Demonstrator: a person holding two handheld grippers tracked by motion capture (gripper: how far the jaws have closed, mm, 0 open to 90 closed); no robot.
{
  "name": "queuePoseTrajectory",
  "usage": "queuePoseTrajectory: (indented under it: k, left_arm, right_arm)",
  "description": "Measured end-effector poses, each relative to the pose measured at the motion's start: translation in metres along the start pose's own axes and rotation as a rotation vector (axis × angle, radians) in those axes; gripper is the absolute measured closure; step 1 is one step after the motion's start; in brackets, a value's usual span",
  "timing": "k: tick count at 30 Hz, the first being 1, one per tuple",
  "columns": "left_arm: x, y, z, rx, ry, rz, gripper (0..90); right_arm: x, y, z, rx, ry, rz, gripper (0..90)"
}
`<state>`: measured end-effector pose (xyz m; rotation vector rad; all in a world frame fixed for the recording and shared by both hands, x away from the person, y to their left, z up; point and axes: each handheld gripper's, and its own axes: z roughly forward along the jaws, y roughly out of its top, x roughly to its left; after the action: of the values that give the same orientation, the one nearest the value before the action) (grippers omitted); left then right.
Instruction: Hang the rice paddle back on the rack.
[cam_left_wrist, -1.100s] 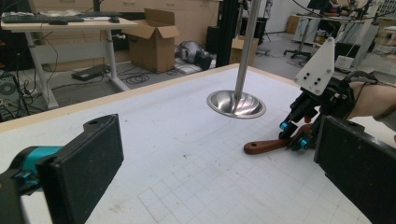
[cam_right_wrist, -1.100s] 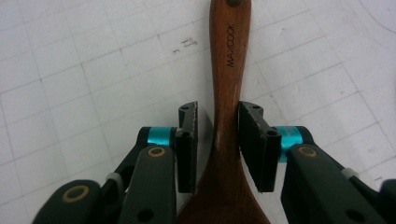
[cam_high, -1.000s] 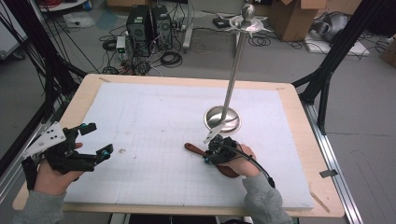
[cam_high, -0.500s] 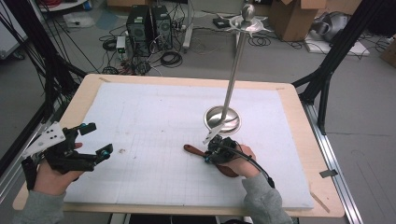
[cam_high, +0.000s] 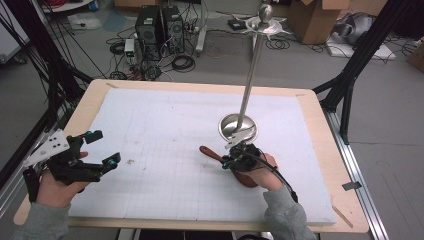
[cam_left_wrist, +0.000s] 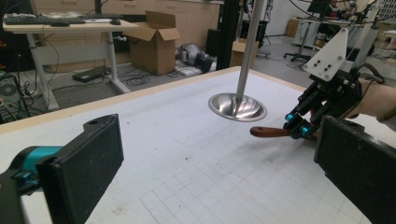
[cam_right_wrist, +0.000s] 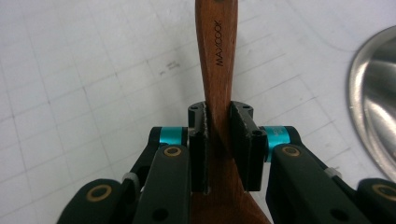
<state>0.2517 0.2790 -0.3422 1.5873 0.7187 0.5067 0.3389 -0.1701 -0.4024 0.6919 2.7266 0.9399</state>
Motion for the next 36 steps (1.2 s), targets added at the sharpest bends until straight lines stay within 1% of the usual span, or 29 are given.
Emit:
queuePoseTrajectory:
  k: [3,6,7,8,10,11,12,14,15,16,24,30,31,34,36]
  left_arm:
    - [0.001,0.000,0.001,0.002,-0.002,0.000,1.8]
    - [0.001,0.000,0.002,0.003,-0.005,-0.002,1.8]
    - [0.001,0.000,0.003,0.000,-0.005,-0.003,1.8]
    - [0.001,0.001,0.004,0.001,-0.005,-0.001,1.8]
    - [0.001,0.001,0.005,-0.003,-0.009,-0.003,1.8]
    - [0.001,0.001,0.005,-0.003,-0.010,-0.004,1.8]
    - [0.001,0.002,0.007,-0.001,-0.013,0.001,1.8]
    - [0.000,0.002,0.008,-0.002,-0.017,0.000,1.8]
    - [0.000,0.002,0.008,-0.002,-0.017,0.000,1.8]
    - [0.000,0.002,0.009,-0.003,-0.016,0.000,1.8]
    - [-0.001,0.003,0.017,0.001,-0.034,0.002,1.8]
    - [-0.001,0.005,0.019,0.000,-0.041,0.002,1.8]
    - [0.000,0.005,0.020,0.001,-0.041,0.004,1.8]
    - [-0.001,0.005,0.022,-0.001,-0.044,0.002,1.8]
    - [-0.001,0.006,0.022,0.001,-0.046,0.006,1.8]
  right_arm:
    - [-0.002,-0.001,-0.008,-0.040,-0.006,0.018,77.8]
    - [-0.004,-0.003,-0.016,-0.077,-0.005,0.027,77.8]
    - [-0.004,-0.003,-0.016,-0.077,-0.005,0.027,77.8]
    - [-0.005,-0.003,-0.019,-0.092,-0.003,0.027,77.8]
    - [-0.004,-0.005,-0.027,-0.121,-0.011,0.046,77.8]
    - [-0.004,-0.005,-0.027,-0.121,-0.011,0.046,77.8]
    - [-0.004,-0.006,-0.032,-0.143,-0.016,0.048,77.8]
    - [-0.004,-0.007,-0.037,-0.170,-0.020,0.049,77.8]
    - [-0.004,-0.007,-0.037,-0.170,-0.020,0.049,77.8]
    - [-0.004,-0.008,-0.041,-0.194,-0.023,0.046,77.8]
    - [-0.005,-0.015,-0.057,-0.255,-0.045,0.051,77.8]
    - [-0.007,-0.021,-0.067,-0.279,-0.050,0.058,77.8]
    - [-0.008,-0.022,-0.070,-0.284,-0.053,0.055,77.8]
    - [-0.010,-0.026,-0.079,-0.311,-0.053,0.070,77.8]
    - [-0.014,-0.028,-0.090,-0.330,-0.049,0.074,77.8]
